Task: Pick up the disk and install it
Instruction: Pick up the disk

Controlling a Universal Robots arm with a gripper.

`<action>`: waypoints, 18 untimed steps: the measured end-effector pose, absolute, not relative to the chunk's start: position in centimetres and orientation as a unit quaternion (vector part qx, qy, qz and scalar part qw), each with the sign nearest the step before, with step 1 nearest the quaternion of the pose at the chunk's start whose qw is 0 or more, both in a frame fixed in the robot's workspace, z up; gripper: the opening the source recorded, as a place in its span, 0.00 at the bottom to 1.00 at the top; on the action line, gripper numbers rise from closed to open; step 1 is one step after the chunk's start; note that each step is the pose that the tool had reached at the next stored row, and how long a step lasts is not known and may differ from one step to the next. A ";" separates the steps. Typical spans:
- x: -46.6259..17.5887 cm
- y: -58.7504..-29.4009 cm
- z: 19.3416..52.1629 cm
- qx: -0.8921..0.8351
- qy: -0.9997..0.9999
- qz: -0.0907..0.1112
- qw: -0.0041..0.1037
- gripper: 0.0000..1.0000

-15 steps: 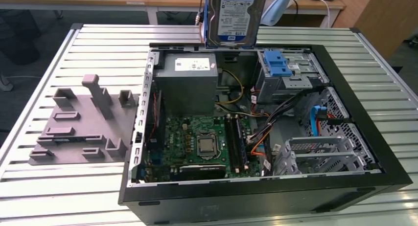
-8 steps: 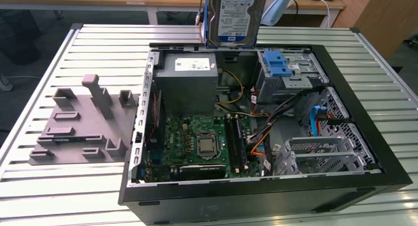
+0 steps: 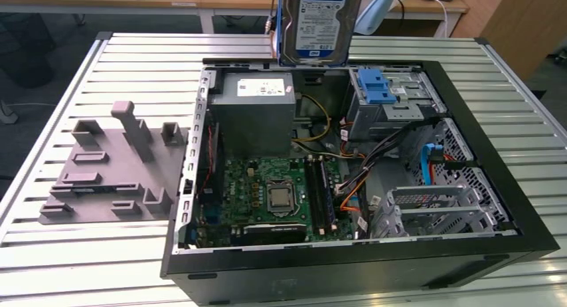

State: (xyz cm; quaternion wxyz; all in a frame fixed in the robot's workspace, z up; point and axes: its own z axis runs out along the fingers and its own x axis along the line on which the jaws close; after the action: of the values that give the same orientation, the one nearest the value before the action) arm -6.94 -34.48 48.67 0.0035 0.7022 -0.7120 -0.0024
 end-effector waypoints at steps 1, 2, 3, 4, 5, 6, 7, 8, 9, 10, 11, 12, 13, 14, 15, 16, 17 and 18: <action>-6.9 -34.5 48.7 0.702 -0.712 -0.002 0.004 0.36; -6.9 -34.5 48.7 0.702 -0.712 -0.002 0.003 0.36; -6.9 -34.5 48.7 0.702 -0.712 -0.002 0.003 0.36; -6.9 -34.6 48.7 0.702 -0.712 -0.002 0.003 0.36; -6.9 -34.6 48.7 0.702 -0.712 -0.002 0.004 0.36; -6.9 -34.6 48.7 0.702 -0.712 -0.002 0.003 0.36; -6.9 -34.6 48.7 0.702 -0.712 -0.002 0.003 0.36; -6.9 -34.7 48.7 0.702 -0.712 -0.002 0.003 0.36; -6.9 -34.7 48.7 0.702 -0.712 -0.002 0.004 0.36; -6.9 -34.7 48.7 0.702 -0.712 -0.002 0.003 0.36; -6.9 -34.7 48.7 0.702 -0.712 -0.002 0.003 0.36; -6.9 -34.8 48.7 0.702 -0.712 -0.002 0.003 0.36; -6.9 -35.0 48.6 0.702 -0.712 -0.002 0.003 0.36; -6.9 -35.0 48.6 0.702 -0.712 -0.002 0.003 0.36; -6.9 -35.0 48.6 0.702 -0.712 -0.002 0.004 0.36; -6.9 -35.0 48.6 0.702 -0.712 -0.002 0.003 0.36; -6.9 -35.0 48.6 0.702 -0.712 -0.002 0.004 0.36; -6.9 -35.2 48.6 0.702 -0.712 -0.002 0.003 0.36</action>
State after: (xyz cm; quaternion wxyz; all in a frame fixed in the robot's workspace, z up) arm -6.94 -35.17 48.63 0.0035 0.7022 -0.7120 -0.0024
